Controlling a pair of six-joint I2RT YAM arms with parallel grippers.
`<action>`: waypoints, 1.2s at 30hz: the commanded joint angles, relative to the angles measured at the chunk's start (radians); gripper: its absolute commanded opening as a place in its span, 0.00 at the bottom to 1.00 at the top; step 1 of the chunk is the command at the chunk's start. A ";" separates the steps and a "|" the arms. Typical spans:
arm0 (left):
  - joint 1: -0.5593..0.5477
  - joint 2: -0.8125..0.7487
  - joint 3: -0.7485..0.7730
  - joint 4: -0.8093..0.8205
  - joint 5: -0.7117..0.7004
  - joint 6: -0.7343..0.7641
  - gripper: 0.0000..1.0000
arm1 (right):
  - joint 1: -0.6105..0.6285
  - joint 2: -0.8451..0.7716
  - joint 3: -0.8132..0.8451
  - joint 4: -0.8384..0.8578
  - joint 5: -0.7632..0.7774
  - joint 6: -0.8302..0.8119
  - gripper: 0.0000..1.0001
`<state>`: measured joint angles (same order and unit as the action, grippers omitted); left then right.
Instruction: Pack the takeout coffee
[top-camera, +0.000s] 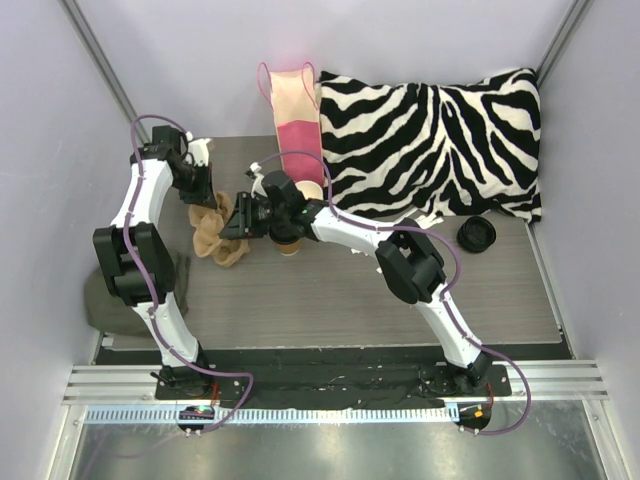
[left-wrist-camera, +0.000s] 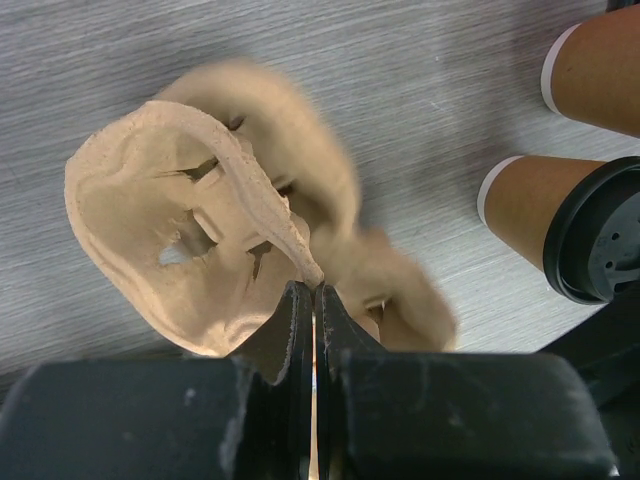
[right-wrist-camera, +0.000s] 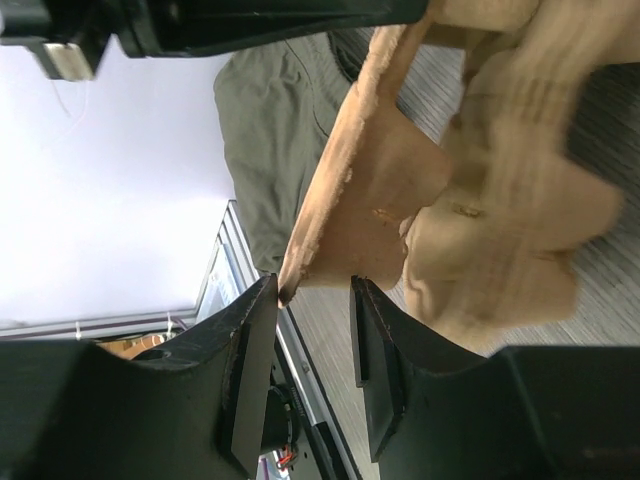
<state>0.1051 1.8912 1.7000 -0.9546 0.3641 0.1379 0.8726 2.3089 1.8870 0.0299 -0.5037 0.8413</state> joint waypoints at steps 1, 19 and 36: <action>0.004 -0.038 0.035 0.019 0.035 -0.003 0.00 | 0.002 -0.003 -0.002 0.039 -0.009 0.018 0.43; 0.001 -0.078 0.085 -0.003 -0.004 -0.004 0.00 | 0.003 -0.048 0.087 0.056 -0.076 -0.045 0.55; 0.031 -0.260 0.084 -0.079 0.078 -0.025 0.00 | 0.002 -0.273 0.004 -0.326 -0.070 -0.530 0.58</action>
<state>0.1249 1.7187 1.7882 -0.9874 0.3847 0.0864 0.8722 2.1719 1.9144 -0.1890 -0.5667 0.4854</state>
